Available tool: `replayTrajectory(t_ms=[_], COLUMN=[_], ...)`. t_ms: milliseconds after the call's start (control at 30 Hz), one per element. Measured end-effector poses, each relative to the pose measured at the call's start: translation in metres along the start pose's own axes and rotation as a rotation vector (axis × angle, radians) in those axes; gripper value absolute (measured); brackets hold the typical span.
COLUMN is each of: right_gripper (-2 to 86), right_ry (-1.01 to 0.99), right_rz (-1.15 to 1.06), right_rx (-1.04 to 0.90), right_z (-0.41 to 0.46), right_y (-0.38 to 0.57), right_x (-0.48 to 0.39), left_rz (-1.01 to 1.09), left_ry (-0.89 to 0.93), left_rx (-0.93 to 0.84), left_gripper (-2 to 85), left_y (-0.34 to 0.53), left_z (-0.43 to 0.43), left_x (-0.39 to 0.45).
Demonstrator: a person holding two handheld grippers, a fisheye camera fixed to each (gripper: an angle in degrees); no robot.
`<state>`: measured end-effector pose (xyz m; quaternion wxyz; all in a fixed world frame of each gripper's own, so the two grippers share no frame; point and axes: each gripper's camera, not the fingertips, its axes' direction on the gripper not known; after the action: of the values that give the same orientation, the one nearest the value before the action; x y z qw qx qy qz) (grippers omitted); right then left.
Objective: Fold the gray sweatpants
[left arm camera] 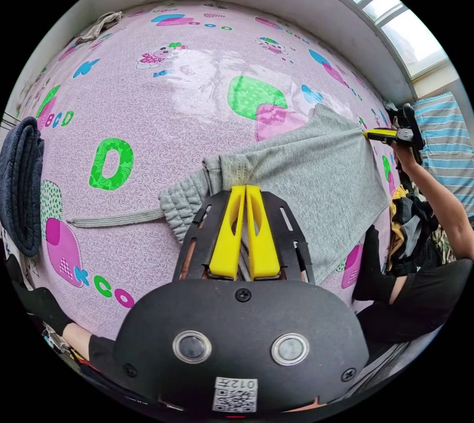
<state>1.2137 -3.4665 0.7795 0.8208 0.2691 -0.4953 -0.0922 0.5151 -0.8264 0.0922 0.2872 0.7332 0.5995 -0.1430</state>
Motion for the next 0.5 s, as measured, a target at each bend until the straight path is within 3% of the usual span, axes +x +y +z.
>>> replayTrajectory(t_ms=[100,233,367,500], right_gripper=[4.1,5.8,6.6,6.2], right_ry=[-0.013,-0.297,-0.533,-0.539], right_rz=[0.039,0.294,0.39,0.369], right_rx=[0.02,0.129,0.135,0.088], right_z=[-0.011,-0.036,-0.025,-0.014], right_y=[-0.002,0.052,0.116,0.126], right_x=[-0.003,0.042,0.046,0.013], left_rz=[-0.024,-0.016,0.057,0.132], left_ry=[0.023,0.015,0.03,-0.082], left_rx=[0.013,0.094,0.148,0.093], left_gripper=[0.1,0.4,0.5,0.3], left_y=[0.006,0.025,0.058,0.075], left_z=[-0.003,-0.028,-0.039,-0.014], left_x=[0.001,0.01,0.034,0.061])
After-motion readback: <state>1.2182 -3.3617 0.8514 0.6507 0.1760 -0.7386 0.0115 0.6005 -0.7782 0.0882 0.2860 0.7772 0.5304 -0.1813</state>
